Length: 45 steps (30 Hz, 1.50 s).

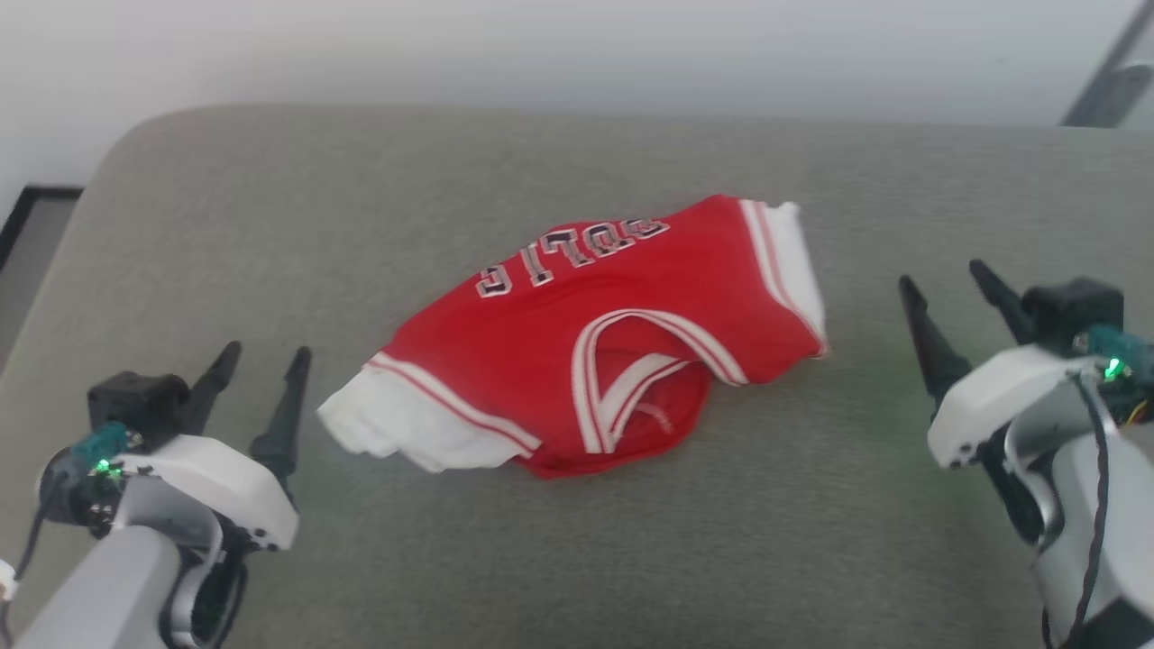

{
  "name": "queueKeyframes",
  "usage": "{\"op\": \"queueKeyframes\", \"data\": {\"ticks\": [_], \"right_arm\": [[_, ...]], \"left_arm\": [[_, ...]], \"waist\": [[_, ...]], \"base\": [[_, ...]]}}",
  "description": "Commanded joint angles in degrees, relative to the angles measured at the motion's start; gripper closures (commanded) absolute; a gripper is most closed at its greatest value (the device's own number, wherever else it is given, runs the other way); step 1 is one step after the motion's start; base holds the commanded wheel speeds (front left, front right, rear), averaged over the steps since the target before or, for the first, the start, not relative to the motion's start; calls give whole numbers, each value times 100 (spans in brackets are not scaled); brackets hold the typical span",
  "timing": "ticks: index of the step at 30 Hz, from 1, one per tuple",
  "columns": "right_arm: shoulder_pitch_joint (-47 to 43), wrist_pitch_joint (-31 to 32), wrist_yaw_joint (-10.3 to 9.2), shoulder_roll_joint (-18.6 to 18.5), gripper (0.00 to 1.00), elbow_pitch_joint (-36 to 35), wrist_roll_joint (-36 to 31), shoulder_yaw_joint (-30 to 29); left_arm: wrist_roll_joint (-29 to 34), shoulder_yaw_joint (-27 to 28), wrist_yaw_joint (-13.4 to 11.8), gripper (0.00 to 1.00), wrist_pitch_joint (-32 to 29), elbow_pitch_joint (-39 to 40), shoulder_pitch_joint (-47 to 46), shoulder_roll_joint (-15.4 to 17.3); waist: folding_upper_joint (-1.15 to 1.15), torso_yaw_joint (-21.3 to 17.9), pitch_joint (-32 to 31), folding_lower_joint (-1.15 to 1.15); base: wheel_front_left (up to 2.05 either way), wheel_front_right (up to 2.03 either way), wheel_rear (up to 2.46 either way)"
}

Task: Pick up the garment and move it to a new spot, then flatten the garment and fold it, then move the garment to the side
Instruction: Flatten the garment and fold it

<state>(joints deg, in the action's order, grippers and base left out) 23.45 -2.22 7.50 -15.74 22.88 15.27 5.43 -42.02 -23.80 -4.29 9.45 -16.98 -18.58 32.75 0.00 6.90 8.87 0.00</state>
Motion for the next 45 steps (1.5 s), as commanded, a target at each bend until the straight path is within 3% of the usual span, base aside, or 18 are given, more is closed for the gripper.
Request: {"op": "queueKeyframes", "data": {"ticks": [1,10,19,20,21,31,39,45], "right_arm": [[99,47,-2,-13,0,50,64,26],[812,899,-2,-426,0,654,377,520],[1141,1882,-1,-523,0,1502,670,855],[1157,1938,-1,-528,57,1567,677,905],[1188,1953,-1,-542,100,1605,670,936],[1255,1973,-6,-622,100,1645,824,882],[883,2369,-5,-731,100,965,1001,749],[204,3005,-4,-847,100,94,1109,452]], "left_arm": [[47,4,-34,0,77,32,88,-38],[152,61,40,0,517,250,153,-554],[365,403,226,0,573,243,198,-1071],[422,447,264,0,574,254,230,-1101],[475,494,281,0,575,260,258,-1127],[920,1089,556,0,577,319,506,-1352],[1117,1395,642,0,578,328,719,-1331],[1229,1522,654,0,578,327,874,-1269]], "waist": [[0,219,165,0],[0,883,600,0],[0,1240,821,0],[0,1253,826,0],[0,1263,833,0],[0,1016,665,0],[0,632,439,0],[0,361,298,0]], "base": [[0,0,0],[0,0,0],[0,0,0],[0,0,0],[0,0,0],[0,0,0],[0,0,0],[0,0,0]]}}
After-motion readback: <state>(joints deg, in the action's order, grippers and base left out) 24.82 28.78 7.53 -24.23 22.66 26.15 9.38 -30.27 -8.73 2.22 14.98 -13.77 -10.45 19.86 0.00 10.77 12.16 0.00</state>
